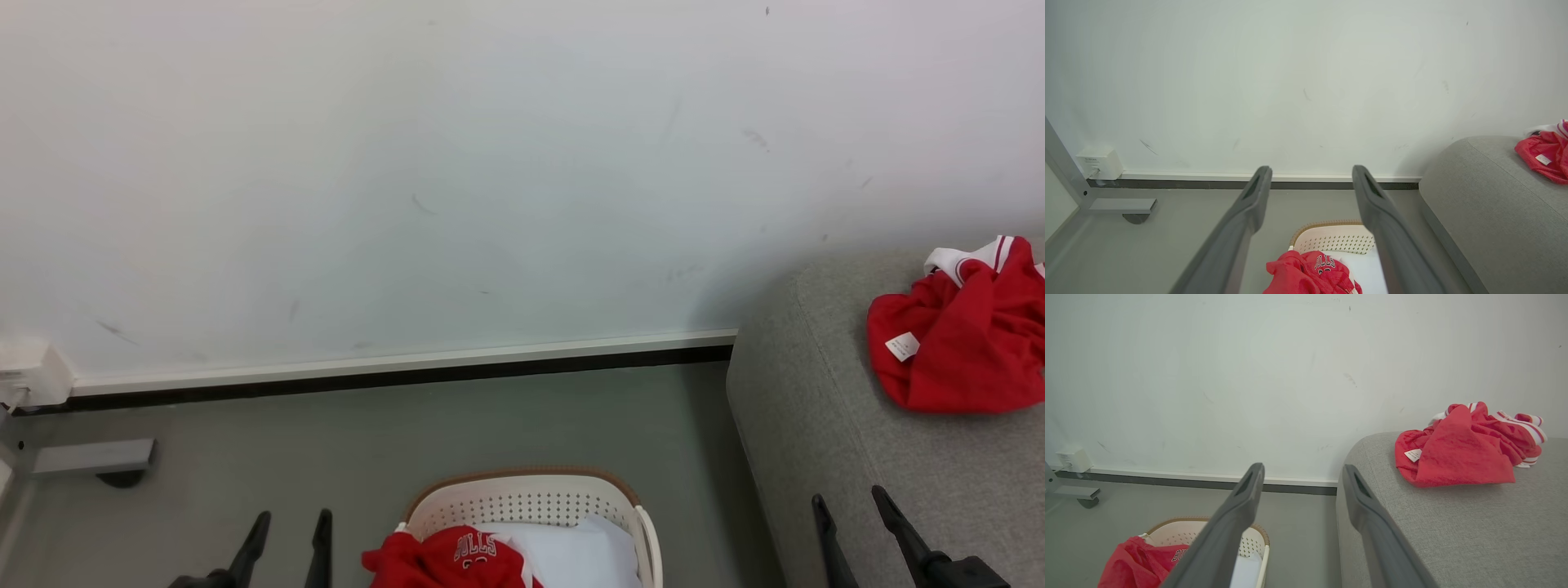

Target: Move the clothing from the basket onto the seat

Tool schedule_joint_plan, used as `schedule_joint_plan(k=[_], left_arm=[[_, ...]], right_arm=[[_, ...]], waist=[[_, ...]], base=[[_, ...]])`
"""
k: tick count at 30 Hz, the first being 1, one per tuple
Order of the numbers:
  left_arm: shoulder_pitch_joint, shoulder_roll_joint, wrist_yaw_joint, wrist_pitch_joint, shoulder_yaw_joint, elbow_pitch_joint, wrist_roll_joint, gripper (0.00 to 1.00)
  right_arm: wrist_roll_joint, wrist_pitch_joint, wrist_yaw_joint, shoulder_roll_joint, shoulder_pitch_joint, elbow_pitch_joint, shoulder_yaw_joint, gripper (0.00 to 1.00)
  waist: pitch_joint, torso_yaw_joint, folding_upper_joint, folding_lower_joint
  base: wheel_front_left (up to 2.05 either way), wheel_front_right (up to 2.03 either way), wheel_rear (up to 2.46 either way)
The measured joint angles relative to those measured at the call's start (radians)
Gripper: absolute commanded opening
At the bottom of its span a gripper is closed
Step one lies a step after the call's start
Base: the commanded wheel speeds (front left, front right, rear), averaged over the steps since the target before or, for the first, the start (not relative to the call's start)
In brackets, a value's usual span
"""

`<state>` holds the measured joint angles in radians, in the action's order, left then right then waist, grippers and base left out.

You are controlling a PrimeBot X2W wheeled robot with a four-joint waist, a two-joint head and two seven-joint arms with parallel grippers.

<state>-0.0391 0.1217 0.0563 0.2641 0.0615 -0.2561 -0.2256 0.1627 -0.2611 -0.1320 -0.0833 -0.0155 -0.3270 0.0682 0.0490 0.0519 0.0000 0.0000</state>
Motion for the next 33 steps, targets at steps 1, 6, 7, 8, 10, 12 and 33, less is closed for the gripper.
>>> schedule_joint_plan(k=[1,6,7,8,10,12,33], left_arm=[[0.000,-0.004,0.005,0.000,-0.006,-0.002,0.007,1.00],[0.000,-0.018,0.016,0.000,-0.025,-0.011,0.023,1.00],[0.000,-0.021,0.019,0.000,-0.027,-0.012,0.026,1.00],[0.001,-0.022,0.023,0.000,-0.031,-0.012,0.030,1.00],[0.001,-0.024,0.026,0.000,-0.035,-0.014,0.040,1.00],[0.005,-0.025,0.031,0.000,-0.032,-0.029,0.050,1.00],[0.406,0.092,0.072,-0.255,0.377,-0.291,0.273,1.00]], right_arm=[[0.000,0.000,0.000,0.000,0.000,0.000,0.000,1.00],[0.000,0.000,0.000,0.000,-0.001,0.000,0.002,1.00],[0.000,0.000,0.000,0.000,-0.001,0.000,0.003,1.00],[0.000,0.000,0.000,0.000,-0.002,0.000,0.004,1.00],[0.000,0.000,0.000,0.000,-0.002,0.002,0.007,1.00],[0.002,0.000,0.000,0.000,-0.003,0.004,0.007,1.00],[0.009,0.000,0.000,-0.005,-0.148,0.086,0.030,1.00]], waist=[[0.000,0.000,0.0000,0.0000],[0.000,0.002,0.0000,0.0000],[0.000,0.002,0.0000,0.0000],[0.000,0.003,0.0000,0.0000],[-0.003,0.005,0.0000,0.0000],[-0.007,0.007,0.0000,0.0000],[-0.192,0.043,0.0000,0.0001]], base=[[0.00,0.00,0.00],[0.00,0.00,0.00],[0.00,0.00,0.00],[0.00,0.00,0.00],[0.00,0.00,0.00],[0.00,0.00,0.00],[0.00,0.00,0.00]])
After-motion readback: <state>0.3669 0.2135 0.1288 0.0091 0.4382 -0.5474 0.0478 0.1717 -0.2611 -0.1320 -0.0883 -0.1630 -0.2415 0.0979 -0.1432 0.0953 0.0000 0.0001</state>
